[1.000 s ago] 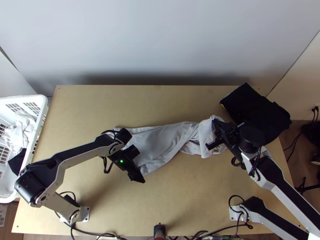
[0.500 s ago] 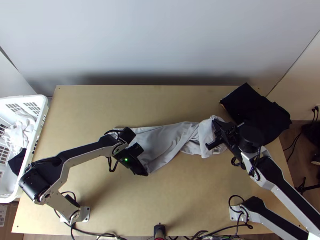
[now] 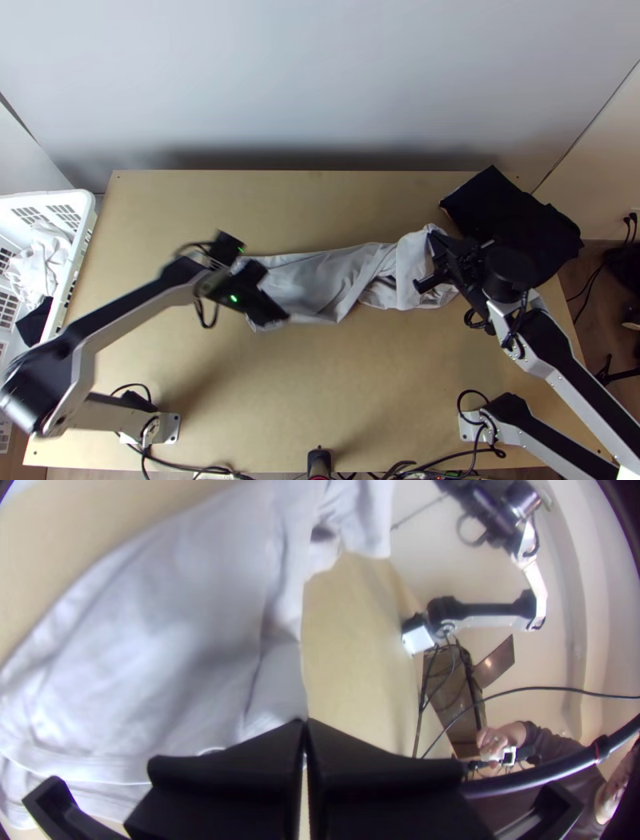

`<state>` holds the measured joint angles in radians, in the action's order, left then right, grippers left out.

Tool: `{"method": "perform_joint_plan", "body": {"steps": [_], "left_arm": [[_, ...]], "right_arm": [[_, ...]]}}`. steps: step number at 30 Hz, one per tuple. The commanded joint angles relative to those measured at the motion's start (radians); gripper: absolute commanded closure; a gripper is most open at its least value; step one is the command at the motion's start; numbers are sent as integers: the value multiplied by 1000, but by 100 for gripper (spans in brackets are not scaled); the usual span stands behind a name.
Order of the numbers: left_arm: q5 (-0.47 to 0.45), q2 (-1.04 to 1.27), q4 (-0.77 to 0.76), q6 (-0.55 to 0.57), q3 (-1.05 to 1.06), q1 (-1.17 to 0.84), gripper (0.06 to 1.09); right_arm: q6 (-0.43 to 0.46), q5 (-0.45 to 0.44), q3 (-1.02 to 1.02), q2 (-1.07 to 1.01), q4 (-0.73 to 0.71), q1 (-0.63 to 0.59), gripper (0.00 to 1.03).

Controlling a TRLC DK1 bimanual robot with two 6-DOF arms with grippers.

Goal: Fold the t-shirt

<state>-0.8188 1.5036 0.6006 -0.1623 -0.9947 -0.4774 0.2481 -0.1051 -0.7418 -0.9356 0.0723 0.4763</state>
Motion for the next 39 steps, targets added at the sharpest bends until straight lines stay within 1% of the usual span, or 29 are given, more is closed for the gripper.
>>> {"method": "perform_joint_plan", "body": {"steps": [1, 3, 5, 6, 7, 8, 12, 14, 17, 23, 25, 28, 30, 34, 36, 37, 39], "left_arm": [[3, -204, 30, 95, -170, 143, 105], [4, -244, 34, 133, -249, 187, 105], [33, -275, 38, 149, -318, 227, 105], [63, -290, 38, 149, -340, 232, 105], [112, -307, 36, 149, -357, 232, 105], [179, -330, 25, 149, -367, 230, 105], [353, -424, -53, 161, -387, 215, 105], [437, -450, -76, 159, -397, 217, 105], [484, -477, -84, 170, -432, 264, 105], [501, -514, -64, 164, -547, 416, 105], [501, -519, -41, 152, -595, 462, 105], [501, -557, 13, 149, -648, 471, 105], [501, -614, 38, 139, -645, 471, 105], [500, -734, 77, 147, -650, 471, 105], [500, -799, 87, 145, -651, 473, 105], [500, -835, 91, 135, -648, 474, 105], [497, -888, 93, 122, -645, 494, 105]], "right_arm": [[-36, 1, -44, 38, 35, -11, 100], [-35, 1, -71, 61, 50, -16, 100], [-20, 1, -91, 86, 52, -15, 100], [-10, 1, -103, 95, 55, -15, 100], [-9, 1, -119, 103, 63, -13, 100], [-10, 1, -143, 107, 77, -13, 100], [-9, -1, -257, 121, 104, -22, 100], [-12, -4, -309, 121, 106, -51, 100], [-23, -4, -392, 121, 113, -117, 100], [-30, -4, -608, 107, 139, -194, 100], [-32, -4, -663, 110, 164, -200, 100], [-58, -4, -712, 155, 225, -188, 100], [-92, -2, -734, 199, 291, -160, 100], [-122, 12, -791, 296, 443, -82, 100], [-127, 81, -840, 334, 549, -84, 100], [-127, 96, -866, 347, 595, -84, 100], [-118, 102, -874, 371, 621, -110, 100]]}}
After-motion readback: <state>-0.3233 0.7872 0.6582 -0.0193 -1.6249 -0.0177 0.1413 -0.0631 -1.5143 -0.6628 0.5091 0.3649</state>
